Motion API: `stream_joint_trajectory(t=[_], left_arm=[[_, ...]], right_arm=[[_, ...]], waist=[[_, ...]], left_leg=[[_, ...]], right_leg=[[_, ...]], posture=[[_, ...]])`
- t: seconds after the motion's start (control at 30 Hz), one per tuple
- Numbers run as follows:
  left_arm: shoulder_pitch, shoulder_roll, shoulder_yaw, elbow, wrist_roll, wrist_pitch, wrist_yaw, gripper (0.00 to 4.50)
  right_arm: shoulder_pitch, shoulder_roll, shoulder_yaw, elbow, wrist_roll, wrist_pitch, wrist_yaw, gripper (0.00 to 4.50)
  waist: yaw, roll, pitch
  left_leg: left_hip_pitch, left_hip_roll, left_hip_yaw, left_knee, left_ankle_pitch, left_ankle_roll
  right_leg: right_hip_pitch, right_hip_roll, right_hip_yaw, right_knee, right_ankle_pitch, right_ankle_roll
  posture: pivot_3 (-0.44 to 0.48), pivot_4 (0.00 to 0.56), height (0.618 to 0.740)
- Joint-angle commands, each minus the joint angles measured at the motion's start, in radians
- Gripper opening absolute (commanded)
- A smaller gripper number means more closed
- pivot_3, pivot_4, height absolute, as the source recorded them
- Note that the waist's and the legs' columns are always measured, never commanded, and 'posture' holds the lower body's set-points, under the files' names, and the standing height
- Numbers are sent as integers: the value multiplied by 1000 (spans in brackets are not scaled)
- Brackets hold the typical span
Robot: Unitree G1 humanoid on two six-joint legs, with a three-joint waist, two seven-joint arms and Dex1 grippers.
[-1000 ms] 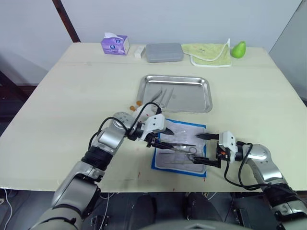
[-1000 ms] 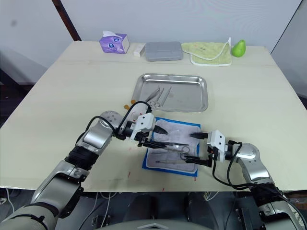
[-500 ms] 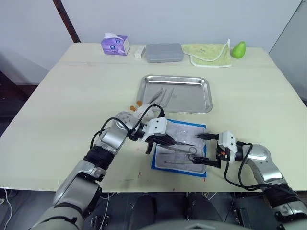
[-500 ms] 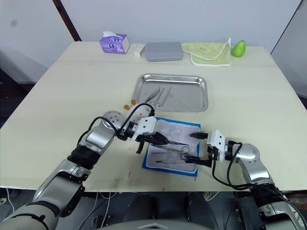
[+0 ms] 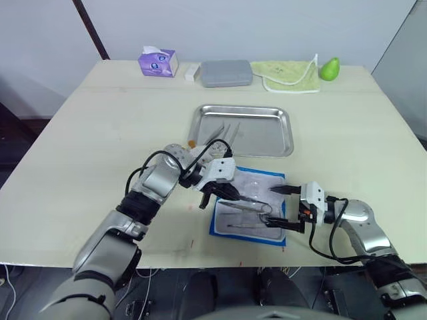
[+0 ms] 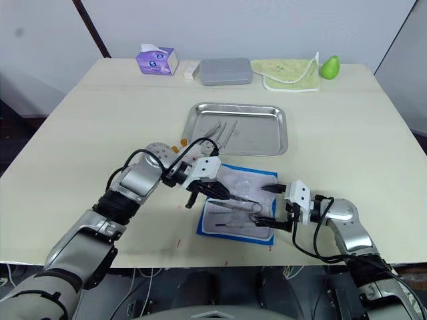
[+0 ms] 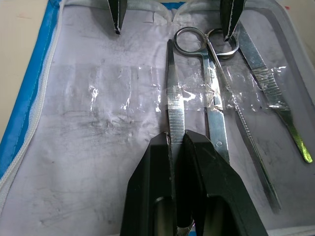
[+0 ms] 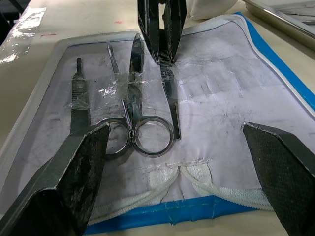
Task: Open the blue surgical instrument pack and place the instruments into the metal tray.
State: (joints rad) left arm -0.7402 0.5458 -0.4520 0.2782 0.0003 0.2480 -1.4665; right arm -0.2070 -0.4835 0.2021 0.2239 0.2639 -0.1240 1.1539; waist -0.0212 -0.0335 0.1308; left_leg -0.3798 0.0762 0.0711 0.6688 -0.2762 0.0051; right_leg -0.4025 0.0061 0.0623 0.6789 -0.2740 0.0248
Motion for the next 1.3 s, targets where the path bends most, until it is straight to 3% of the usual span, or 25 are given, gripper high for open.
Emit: stream_joint_trajectory(t=[0.03,0.7,1.0,1.3], left_arm=[[-55,21,-20,-50,16,51,-39,24],[-102,62,-38,-97,30,119,-77,24],[-81,167,-7,-127,9,127,-102,24],[5,332,128,-234,-106,173,-109,24]], right_arm=[[25,0,81,54,-104,56,-20,4500],[20,3,99,61,-117,75,-33,4500],[17,2,101,76,-117,66,-28,4500],[20,-9,93,74,-107,65,-16,4500]], waist=[[0,0,0],[1,0,0],[-2,0,0],[-7,0,0]], left_leg=[[0,0,0,0,0,0],[0,0,0,0,0,0],[0,0,0,0,0,0],[0,1,0,0,0,0]], right_leg=[[0,0,0,0,0,0],[0,0,0,0,0,0],[0,0,1,0,0,0],[0,0,0,0,0,-1]], posture=[[0,150,740],[0,150,740],[0,150,740],[0,150,740]])
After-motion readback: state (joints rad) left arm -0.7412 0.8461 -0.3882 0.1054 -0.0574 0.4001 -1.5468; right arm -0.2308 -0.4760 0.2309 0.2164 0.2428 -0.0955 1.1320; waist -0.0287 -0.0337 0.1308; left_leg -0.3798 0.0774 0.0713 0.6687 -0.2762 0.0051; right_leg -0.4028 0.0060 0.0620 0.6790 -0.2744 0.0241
